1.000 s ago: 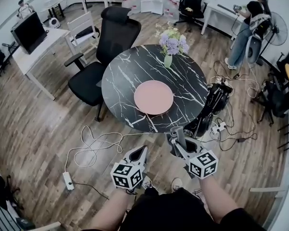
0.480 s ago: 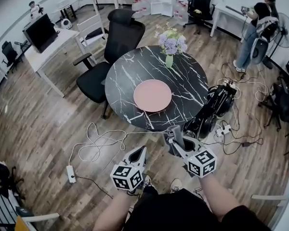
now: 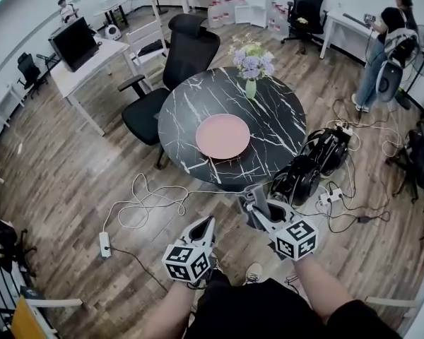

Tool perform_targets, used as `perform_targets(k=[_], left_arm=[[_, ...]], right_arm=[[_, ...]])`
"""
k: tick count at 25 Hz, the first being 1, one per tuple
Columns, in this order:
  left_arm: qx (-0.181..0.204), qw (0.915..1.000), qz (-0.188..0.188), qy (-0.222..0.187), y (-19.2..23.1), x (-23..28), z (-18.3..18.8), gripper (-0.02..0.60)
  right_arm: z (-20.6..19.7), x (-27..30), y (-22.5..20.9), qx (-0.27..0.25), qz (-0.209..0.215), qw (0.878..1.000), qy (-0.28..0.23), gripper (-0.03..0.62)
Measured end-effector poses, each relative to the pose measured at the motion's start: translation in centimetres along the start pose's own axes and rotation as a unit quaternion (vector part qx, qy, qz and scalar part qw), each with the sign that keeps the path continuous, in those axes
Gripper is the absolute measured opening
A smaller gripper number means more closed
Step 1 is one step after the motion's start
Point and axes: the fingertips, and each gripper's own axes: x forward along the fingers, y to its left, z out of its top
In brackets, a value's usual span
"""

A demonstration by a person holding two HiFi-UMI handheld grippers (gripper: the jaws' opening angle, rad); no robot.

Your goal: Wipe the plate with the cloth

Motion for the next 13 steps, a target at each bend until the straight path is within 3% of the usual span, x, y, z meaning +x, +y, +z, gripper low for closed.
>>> perform_targets(k=[13], left_arm=[[0.000,0.9999,0.013,0.002,-2.7,-0.6,-2.0,0.018]], right_arm=[[-0.9,-2.2,-0.3,0.009,0.020,1.000,-0.011,0.105]])
